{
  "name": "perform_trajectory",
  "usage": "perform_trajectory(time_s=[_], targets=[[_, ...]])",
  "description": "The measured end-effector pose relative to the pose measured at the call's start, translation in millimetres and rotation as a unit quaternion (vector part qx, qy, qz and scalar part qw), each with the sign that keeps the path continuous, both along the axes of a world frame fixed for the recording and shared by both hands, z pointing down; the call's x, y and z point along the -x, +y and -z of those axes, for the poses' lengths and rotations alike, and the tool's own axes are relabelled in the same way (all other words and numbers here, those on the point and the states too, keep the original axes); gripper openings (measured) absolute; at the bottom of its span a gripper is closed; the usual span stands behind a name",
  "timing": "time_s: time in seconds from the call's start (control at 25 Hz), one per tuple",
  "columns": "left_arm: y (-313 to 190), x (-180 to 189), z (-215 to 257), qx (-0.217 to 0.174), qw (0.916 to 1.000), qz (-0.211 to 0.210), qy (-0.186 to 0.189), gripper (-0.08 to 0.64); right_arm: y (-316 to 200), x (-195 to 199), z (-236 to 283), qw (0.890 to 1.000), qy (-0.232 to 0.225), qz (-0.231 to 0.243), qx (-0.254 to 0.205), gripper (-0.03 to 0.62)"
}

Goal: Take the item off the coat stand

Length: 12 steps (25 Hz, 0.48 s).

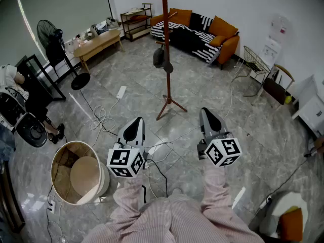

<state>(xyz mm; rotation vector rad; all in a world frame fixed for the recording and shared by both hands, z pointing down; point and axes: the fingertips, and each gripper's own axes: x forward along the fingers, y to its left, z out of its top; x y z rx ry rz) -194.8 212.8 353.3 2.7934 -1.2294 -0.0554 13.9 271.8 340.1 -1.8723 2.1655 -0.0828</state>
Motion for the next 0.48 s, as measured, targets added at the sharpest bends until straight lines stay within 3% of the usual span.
perform_trajectory(time_s=[0.48], targets=[[-4.0, -29.1, -7.5, 0.010, 1.0000, 0.000, 0.000, 0.002, -4.4, -30.2, -10.9, 1.000, -0.025, 0.001, 0.007, 0.003]])
